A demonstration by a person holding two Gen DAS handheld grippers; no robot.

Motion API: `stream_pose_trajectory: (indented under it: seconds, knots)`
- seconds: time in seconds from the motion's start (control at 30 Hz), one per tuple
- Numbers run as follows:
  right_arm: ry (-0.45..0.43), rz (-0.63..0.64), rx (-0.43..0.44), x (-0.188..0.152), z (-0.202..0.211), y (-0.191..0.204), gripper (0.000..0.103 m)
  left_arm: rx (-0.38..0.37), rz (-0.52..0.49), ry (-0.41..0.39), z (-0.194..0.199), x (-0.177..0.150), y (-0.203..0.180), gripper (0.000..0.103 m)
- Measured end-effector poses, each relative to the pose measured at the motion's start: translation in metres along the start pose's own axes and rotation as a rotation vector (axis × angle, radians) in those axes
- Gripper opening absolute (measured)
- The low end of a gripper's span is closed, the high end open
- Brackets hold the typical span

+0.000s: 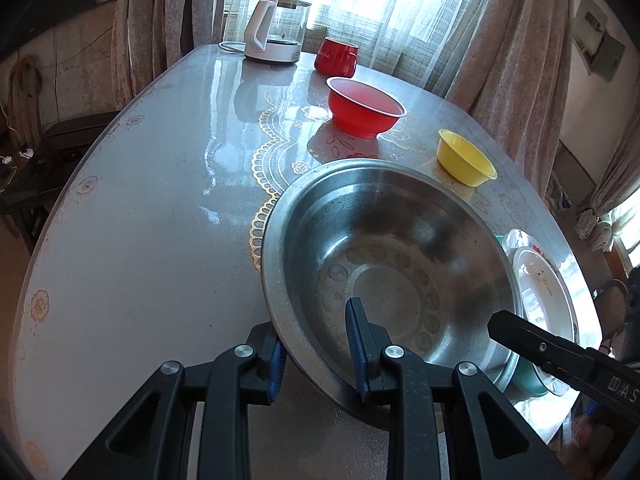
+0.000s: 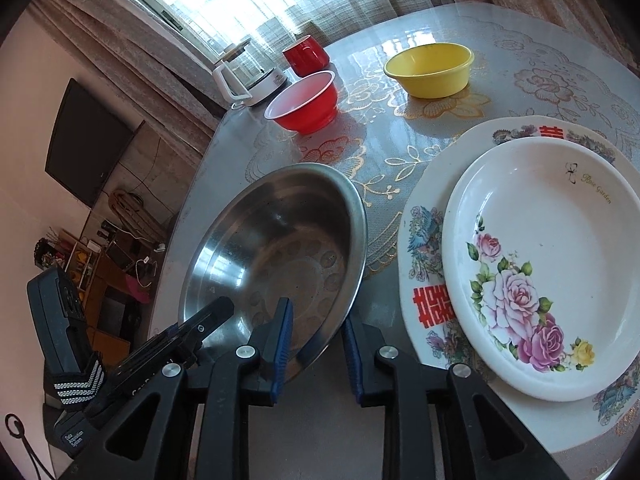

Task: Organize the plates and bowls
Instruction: 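Carry the steel bowl beside the plate stack and lower it onto the table, then open the left tool and withdraw from the steel bowl rim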

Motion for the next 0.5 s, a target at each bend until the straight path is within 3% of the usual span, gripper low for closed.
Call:
stream_pose_trajectory:
  seconds: [0.5]
  knots:
    - [0.004,0.009,-0.013,-0.009,0.016,-0.004,0.030,-0.002,0.014,-0.019,0.007,-0.001,0.001,0.029]
Point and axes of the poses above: each gripper's, at about its wrist camera, not at the fingertips, and z roughly against the way its jaws point, y to its left, x to its top, the point moved 5 cm from there along -z, roughly the way its jaws point, and after that the axes turned 15 degrees about z, right-handed, at the moved point
